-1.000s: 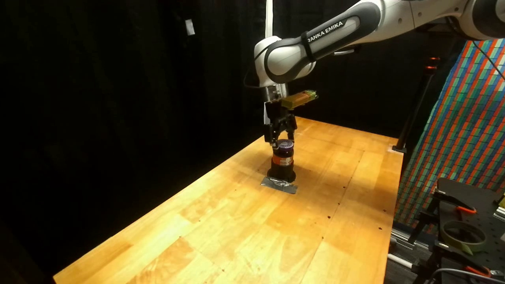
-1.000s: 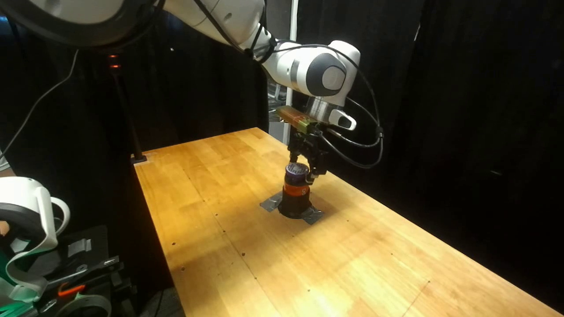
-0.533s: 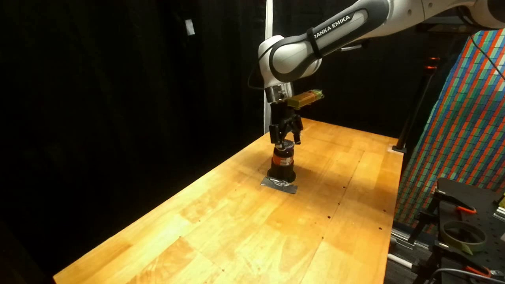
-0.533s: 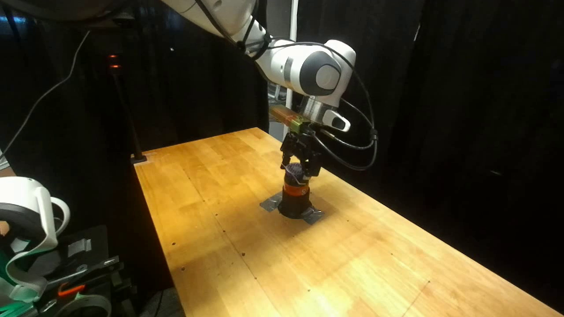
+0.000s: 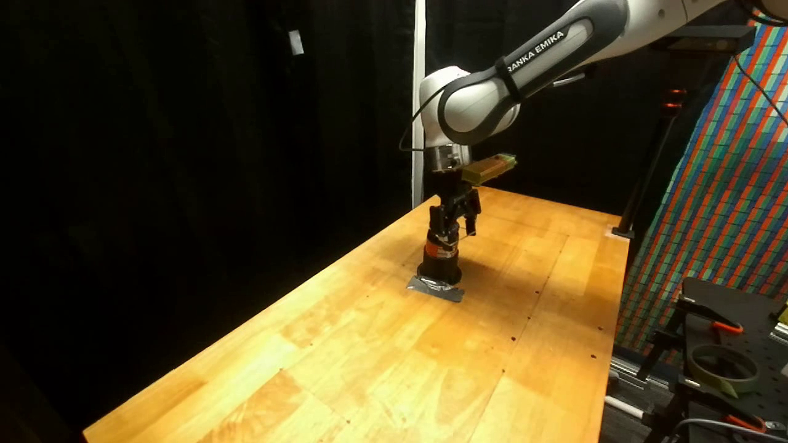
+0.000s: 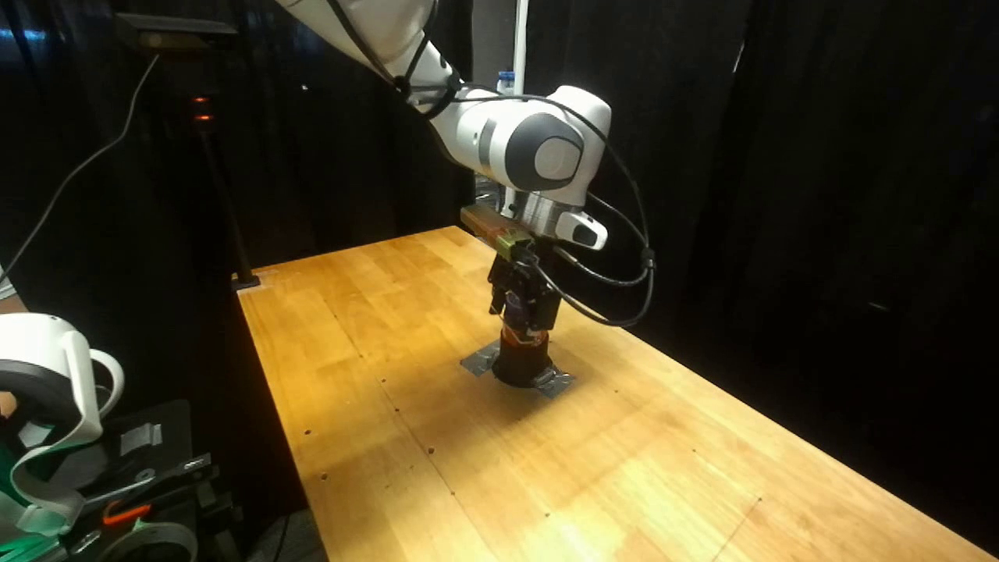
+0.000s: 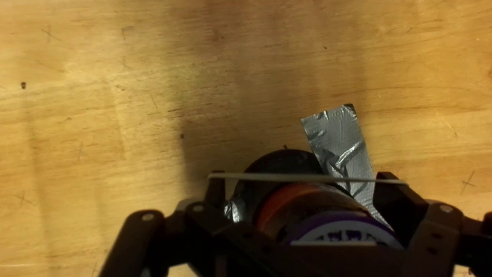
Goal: Put the rubber band on the cup
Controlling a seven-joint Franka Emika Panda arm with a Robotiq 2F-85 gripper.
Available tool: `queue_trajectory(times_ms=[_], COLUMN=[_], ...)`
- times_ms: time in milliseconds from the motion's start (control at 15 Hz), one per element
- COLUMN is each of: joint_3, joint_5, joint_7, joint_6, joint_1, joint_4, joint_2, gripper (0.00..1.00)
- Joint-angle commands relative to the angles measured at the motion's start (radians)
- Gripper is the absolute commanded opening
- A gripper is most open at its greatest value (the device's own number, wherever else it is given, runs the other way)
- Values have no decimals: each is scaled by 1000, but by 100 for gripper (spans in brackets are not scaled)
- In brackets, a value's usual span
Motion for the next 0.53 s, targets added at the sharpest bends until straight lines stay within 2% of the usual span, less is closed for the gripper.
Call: queue_trajectory(times_ms=[0, 200, 267, 333, 467], joint_3=[-15, -17, -18, -17, -13], joint_5=[4, 2, 1, 1, 5], joint_7=[16, 17, 14, 7, -12], joint_6=[125, 215, 240, 258, 284], joint_1=[11, 9, 7, 5, -1], joint_4=[-165, -271, -311, -347, -418], joint_2=[-101, -171, -199, -225, -277], gripper=[100, 100, 75, 74, 58])
